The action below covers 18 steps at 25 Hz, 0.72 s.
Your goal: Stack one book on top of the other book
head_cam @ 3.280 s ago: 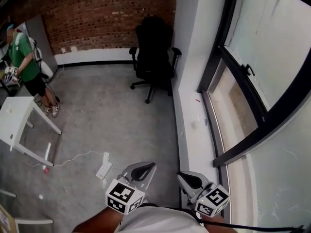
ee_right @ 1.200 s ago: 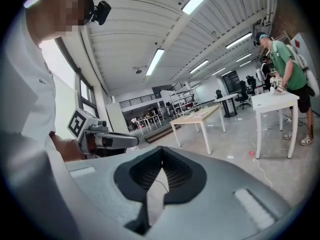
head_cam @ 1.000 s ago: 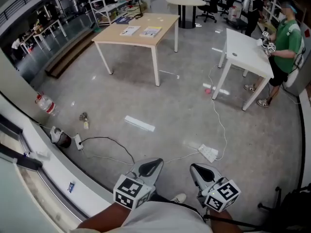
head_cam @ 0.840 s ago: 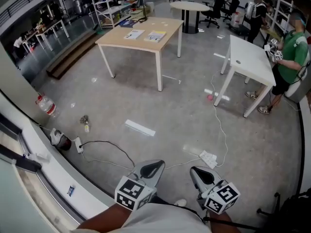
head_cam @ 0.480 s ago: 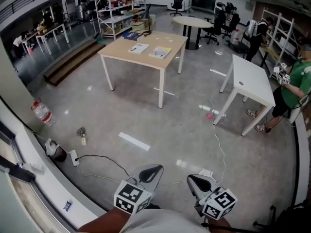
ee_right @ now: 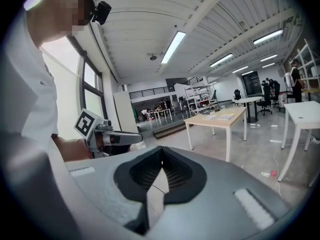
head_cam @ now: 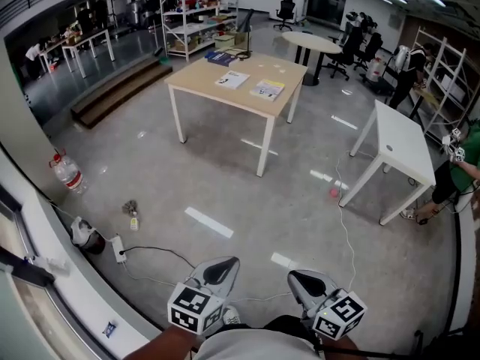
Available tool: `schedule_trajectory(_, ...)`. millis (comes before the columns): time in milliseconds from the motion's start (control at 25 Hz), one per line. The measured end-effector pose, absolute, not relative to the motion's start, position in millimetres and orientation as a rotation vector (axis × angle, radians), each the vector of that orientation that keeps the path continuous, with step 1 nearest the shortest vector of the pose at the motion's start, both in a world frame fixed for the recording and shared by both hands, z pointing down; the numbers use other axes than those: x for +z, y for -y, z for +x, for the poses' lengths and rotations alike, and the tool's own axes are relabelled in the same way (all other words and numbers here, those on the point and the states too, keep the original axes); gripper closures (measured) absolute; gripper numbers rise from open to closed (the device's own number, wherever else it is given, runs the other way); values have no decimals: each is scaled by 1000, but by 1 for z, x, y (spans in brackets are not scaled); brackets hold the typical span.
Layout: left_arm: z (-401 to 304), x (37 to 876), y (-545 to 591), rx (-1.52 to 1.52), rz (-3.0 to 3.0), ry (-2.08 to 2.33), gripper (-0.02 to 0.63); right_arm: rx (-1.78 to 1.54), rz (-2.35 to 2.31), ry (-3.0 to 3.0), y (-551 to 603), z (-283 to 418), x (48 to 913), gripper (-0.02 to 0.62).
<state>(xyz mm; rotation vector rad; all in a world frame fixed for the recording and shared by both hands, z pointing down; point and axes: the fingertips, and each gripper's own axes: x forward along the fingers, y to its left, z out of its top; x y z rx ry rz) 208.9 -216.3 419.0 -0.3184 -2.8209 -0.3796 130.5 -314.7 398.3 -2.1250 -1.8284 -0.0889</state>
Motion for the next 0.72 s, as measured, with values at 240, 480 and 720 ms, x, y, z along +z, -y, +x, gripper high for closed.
schedule_trajectory(240,227,423,180,-434,-431,2811,601,-95,-2150,1755,281,139,404,594)
schedule_trajectory(480,234,434,157,-483,-510,2764,600,-85,-2219,1648,229,141,408,594)
schedule_trajectory(720,208,431,101,-461,-590,2747,600,-69,-2289,1616,166,112,404,594)
